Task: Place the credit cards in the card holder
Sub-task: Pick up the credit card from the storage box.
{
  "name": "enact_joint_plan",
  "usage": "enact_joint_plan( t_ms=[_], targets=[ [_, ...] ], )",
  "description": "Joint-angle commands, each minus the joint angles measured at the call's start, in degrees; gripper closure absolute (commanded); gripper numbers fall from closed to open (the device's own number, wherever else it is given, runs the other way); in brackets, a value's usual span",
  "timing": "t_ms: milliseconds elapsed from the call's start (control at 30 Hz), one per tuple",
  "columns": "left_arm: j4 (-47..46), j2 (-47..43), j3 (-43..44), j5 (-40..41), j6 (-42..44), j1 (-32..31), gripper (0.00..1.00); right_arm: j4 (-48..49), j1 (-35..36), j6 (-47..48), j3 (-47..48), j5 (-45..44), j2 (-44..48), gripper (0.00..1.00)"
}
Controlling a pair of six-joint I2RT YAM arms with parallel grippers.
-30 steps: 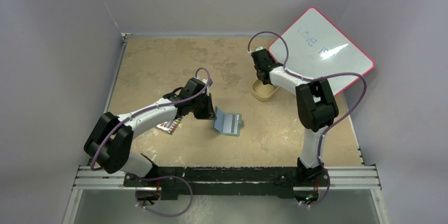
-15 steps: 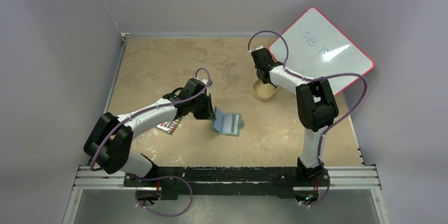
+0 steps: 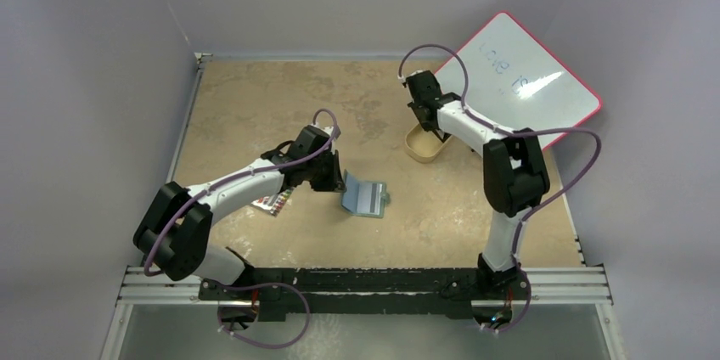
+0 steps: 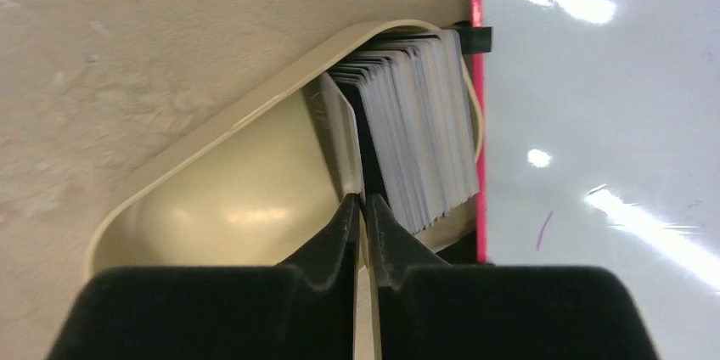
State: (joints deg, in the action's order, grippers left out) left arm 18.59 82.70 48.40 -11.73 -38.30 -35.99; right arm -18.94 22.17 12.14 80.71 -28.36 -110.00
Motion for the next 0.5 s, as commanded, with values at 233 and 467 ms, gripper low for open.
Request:
enact_joint_plan(
  t_ms=[233,467],
  targets=[
    [-2.1,-3.3,1.1,1.5,-1.9,0.4,1.00,-7.7,0.2,-11.7,0.0,20.0,11.7,1.00],
    [-14.8,-3.8,-3.8,-2.2,-10.5,0.4,1.00,-3.5,0.2,-20.4,-5.7,32.4,24.1,1.00]
  ],
)
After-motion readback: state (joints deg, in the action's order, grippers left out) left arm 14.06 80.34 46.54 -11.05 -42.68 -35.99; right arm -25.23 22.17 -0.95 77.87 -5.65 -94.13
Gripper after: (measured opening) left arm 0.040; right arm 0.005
